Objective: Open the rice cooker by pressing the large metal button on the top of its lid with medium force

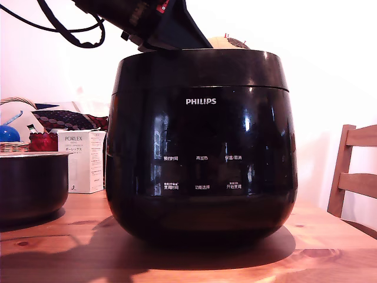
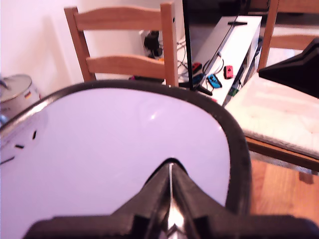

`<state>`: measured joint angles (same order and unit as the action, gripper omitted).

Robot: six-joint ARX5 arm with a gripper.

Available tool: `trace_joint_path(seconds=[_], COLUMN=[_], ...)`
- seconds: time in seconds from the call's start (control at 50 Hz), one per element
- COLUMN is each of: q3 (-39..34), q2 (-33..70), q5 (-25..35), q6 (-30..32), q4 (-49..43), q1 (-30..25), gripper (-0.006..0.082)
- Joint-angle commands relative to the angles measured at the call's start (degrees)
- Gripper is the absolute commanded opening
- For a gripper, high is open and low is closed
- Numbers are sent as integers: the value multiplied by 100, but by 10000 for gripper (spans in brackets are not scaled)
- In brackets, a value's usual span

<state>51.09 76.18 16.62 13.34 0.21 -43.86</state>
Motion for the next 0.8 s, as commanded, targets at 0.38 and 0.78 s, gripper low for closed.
trace_joint_path(seconds=[0.38, 0.78], q3=[-518, -518], q2=[396, 396], q5=[-94, 173], q6=[-264, -831], q4=[63, 1191], q1=[177, 321], gripper=[-20, -20])
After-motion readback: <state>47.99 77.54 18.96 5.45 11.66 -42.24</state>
